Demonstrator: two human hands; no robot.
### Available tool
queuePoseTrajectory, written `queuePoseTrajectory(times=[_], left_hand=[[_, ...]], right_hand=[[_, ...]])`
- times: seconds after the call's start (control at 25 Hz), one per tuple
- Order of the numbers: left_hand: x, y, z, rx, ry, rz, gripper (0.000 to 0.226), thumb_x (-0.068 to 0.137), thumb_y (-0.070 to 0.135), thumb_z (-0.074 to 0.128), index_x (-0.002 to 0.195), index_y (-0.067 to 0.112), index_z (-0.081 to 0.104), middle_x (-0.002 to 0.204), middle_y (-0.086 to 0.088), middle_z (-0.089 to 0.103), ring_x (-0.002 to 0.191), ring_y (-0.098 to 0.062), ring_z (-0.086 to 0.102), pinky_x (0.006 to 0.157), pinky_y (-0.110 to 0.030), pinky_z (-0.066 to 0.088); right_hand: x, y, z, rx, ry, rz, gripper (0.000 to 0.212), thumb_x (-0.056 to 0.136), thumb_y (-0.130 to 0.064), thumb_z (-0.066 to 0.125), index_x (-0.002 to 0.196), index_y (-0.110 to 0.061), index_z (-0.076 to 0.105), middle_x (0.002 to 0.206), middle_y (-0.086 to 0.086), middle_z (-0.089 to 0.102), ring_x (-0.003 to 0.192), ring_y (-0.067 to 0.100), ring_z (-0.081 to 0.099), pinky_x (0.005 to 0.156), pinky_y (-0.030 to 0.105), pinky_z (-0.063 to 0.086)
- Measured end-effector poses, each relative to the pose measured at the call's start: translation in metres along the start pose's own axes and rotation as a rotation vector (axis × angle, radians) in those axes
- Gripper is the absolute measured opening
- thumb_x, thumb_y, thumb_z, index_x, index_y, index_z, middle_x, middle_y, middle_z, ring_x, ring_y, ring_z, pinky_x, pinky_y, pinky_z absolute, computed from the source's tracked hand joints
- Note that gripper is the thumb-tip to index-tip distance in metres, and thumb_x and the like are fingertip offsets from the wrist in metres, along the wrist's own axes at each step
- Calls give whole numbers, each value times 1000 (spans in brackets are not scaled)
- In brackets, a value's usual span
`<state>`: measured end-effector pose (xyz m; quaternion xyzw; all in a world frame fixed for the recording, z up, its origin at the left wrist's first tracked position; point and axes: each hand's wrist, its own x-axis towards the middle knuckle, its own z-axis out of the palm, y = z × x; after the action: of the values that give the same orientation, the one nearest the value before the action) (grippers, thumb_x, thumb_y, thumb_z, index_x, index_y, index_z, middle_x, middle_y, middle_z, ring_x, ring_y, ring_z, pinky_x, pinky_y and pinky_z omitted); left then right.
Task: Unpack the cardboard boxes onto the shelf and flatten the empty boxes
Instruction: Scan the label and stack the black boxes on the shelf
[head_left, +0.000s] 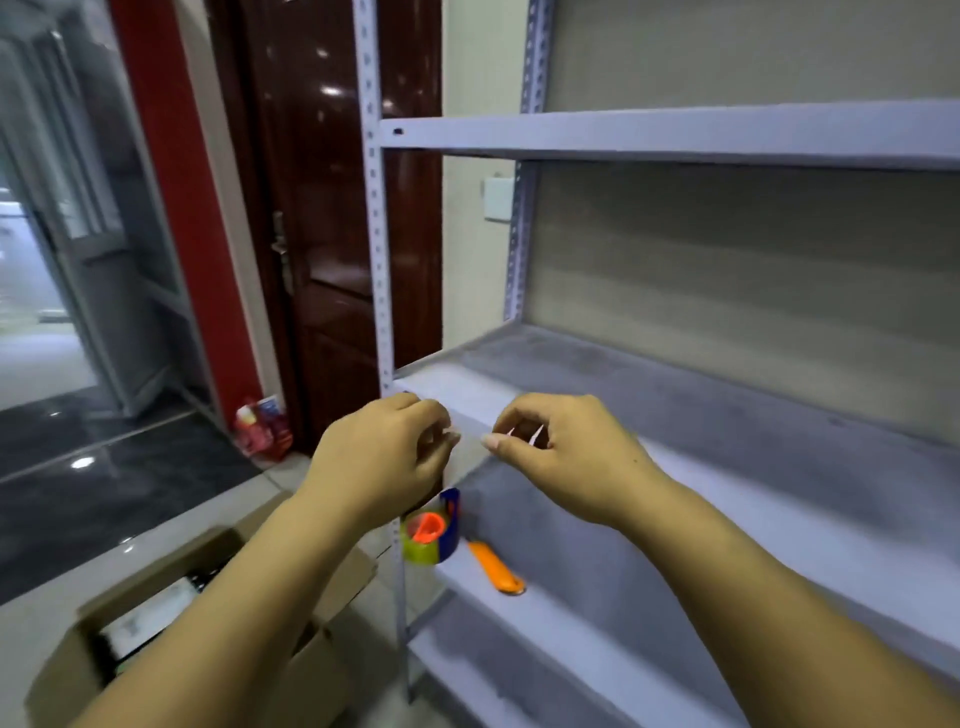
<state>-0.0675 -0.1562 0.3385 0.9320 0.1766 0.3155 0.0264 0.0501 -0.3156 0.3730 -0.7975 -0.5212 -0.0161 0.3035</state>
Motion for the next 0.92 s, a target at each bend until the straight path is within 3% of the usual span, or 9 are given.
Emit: queuePoseTrajectory(times=[0.4,0.76,0.92], left_hand=[[-111,-159,0,103,-243,-359,23,94,48,45,107,34,59,98,16,59,86,-5,54,71,-30,52],[-177,-241,24,88,-360,-685,21,94,49,48,102,35,62,94,18,60,80,-3,56,68,-26,54],[-179,-276,43,88,-386,-811,21,94,46,49,104,34,62,97,17,62,82,-3,54,64,-21,48]], right_hand=[[63,-67,177,141,-318,-57,22,90,-48,59,95,-28,67,85,-10,66,81,9,60,76,39,55],[113,-91,295,159,-585,-125,17,90,-47,60,90,-31,64,85,-12,64,81,9,59,76,34,53],[150,-86,345,169,-692,-137,14,91,-47,58,88,-33,61,88,-12,63,81,9,59,74,33,54]])
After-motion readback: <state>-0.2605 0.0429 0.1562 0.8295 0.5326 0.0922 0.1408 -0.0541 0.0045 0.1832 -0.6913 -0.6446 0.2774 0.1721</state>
